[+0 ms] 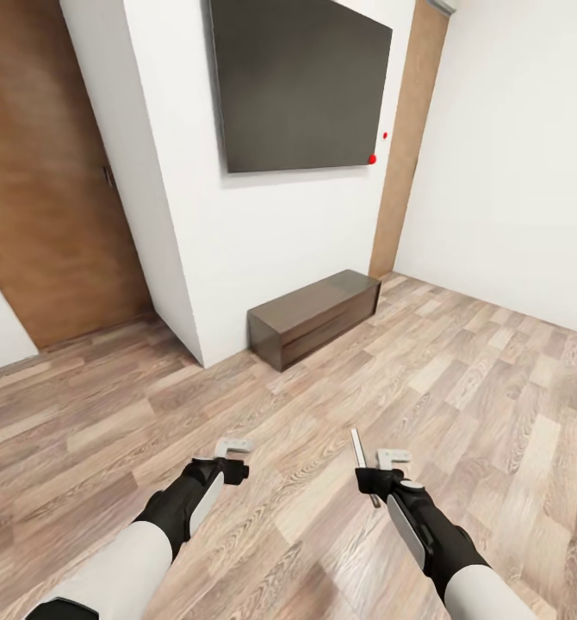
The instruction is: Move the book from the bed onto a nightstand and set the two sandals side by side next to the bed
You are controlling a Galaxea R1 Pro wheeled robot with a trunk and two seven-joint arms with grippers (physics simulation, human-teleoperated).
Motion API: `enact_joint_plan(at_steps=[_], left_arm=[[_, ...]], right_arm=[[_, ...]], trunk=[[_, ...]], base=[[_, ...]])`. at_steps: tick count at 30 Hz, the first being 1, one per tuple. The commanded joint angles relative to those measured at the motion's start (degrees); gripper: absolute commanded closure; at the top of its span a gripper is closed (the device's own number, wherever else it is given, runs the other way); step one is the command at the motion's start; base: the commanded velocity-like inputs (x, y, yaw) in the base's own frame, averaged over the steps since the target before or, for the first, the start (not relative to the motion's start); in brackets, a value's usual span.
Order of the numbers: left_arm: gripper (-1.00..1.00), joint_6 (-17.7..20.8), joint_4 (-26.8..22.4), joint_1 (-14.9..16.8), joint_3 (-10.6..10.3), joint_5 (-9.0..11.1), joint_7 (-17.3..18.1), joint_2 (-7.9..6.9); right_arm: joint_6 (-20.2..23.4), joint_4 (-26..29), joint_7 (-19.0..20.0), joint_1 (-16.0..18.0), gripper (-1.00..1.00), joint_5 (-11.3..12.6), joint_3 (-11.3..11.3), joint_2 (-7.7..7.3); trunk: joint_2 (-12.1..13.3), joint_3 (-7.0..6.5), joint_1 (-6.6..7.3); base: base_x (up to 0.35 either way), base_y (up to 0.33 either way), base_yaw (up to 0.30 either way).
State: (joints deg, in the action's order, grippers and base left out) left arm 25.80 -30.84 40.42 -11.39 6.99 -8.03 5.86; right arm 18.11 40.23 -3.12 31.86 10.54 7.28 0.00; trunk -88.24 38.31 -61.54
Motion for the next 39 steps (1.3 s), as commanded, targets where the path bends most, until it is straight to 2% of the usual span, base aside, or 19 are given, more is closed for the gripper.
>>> enact_joint_plan(at_steps=[1, 39], left_arm=[[-1.00, 0.28, -0.09, 0.01, -0.36, 0.62, -0.49, -0.06], [-1.00, 0.21, -0.27, 0.01, -0.37, 0.24, -0.50, -0.06]], right_arm=[[0.18, 0.02, -0.37, 0.05, 1.00, 0.61, 0.19, -0.01], [-0.16, 0.82, -0.47, 0.05, 1.00, 0.62, 0.19, -0.09]], trunk=[[-0.03, 0.05, -0.03], [-0.03, -0.54, -0.03]], base=[[0.339, 0.088, -0.286], [0.338, 0.088, -0.286]])
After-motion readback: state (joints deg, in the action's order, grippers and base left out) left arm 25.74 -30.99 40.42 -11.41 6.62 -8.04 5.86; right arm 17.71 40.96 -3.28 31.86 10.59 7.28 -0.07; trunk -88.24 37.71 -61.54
